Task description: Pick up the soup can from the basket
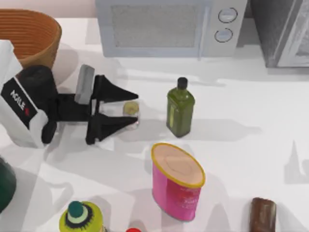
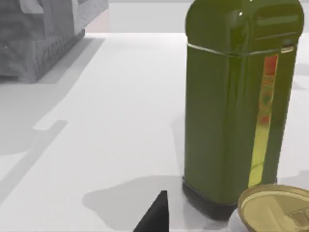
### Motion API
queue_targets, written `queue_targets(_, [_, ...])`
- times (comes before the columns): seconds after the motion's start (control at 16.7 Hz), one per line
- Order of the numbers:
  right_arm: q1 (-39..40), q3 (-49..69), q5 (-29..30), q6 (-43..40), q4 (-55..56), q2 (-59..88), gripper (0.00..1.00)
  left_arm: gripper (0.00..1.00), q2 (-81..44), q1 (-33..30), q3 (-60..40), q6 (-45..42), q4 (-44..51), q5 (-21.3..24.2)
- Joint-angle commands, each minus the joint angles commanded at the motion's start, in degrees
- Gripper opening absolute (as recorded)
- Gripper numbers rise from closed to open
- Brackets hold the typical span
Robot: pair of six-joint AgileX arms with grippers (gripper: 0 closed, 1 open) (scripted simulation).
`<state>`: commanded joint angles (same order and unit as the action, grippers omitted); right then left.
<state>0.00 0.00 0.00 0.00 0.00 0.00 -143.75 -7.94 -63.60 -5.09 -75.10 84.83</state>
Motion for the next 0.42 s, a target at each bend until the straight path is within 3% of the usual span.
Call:
queue_targets(0.12, [0.0, 0.0, 0.0, 0.0, 0.0, 0.0, 1.00, 1.00, 0.0, 0.0, 0.0, 0.0, 0.0, 0.0])
queue_targets(0.42, [0.0, 0.0, 0.0, 0.0, 0.0, 0.0, 1.00, 1.00, 0.0, 0.0, 0.0, 0.0, 0.0, 0.0])
